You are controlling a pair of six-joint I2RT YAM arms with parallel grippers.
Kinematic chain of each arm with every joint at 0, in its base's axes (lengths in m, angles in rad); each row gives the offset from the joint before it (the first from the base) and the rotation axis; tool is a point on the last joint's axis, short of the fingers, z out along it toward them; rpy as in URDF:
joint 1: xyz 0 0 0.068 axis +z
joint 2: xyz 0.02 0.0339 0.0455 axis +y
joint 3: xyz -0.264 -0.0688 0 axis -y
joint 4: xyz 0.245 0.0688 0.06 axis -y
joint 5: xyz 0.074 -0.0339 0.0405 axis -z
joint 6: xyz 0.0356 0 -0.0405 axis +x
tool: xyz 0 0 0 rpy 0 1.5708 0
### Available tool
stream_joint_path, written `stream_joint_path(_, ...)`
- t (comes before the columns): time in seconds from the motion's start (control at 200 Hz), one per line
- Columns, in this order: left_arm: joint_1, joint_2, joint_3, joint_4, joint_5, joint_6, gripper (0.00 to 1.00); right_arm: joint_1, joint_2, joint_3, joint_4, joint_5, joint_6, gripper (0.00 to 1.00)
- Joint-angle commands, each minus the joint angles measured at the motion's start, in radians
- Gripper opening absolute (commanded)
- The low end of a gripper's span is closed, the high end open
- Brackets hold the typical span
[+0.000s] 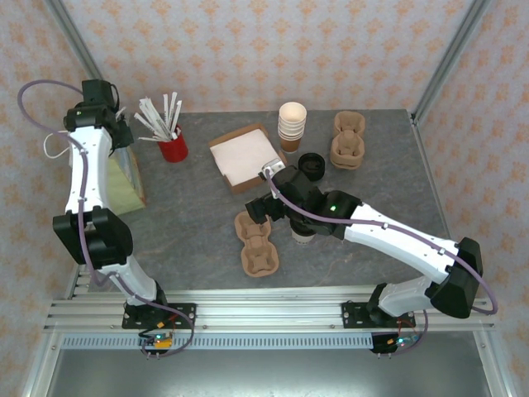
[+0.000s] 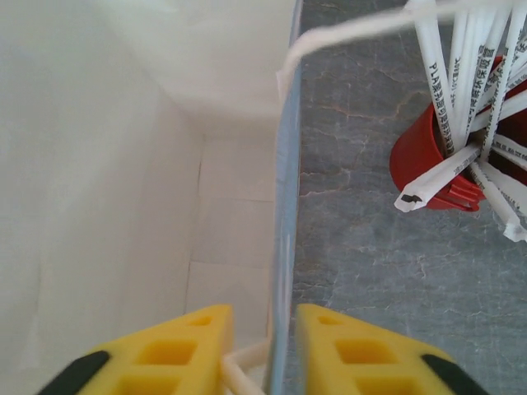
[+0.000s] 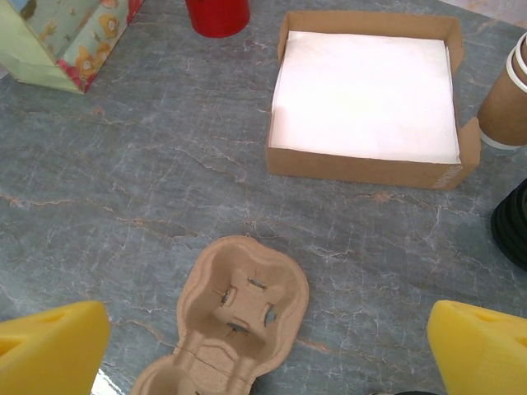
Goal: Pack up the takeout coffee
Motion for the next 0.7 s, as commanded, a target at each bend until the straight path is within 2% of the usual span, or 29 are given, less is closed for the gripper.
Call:
stream_joint_path(0.0,0.007,-0.007,0.039,-0.036,0.013,0.004,0.20,0.001,0.003,-0.013,0.003,0.008,-0.017,0.99)
stream_joint_path(0.16,0.007,-0.046,0.040,-0.068,0.006,-0.012,0.08,0.001,0.003,-0.017,0.003,0.009,-0.018,0.99)
stream_joint_path(0.305,0.006,-0.169,-0.041,-0.092,0.017,-0.033,0.00,0.001,0.002,-0.008,0.000,0.011,-0.021,0.99)
stream_joint_path(0.571,-0.021,-0.568,-0.312,-0.109,0.051,-0.073,0.00,-0.002,-0.019,0.018,-0.030,0.002,0.004,0.99)
stream_joint_path(0.696,-0.119,-0.689,-0.368,-0.133,0.114,-0.069,0.00,-0.013,-0.028,0.039,-0.049,0.006,0.006,0.99)
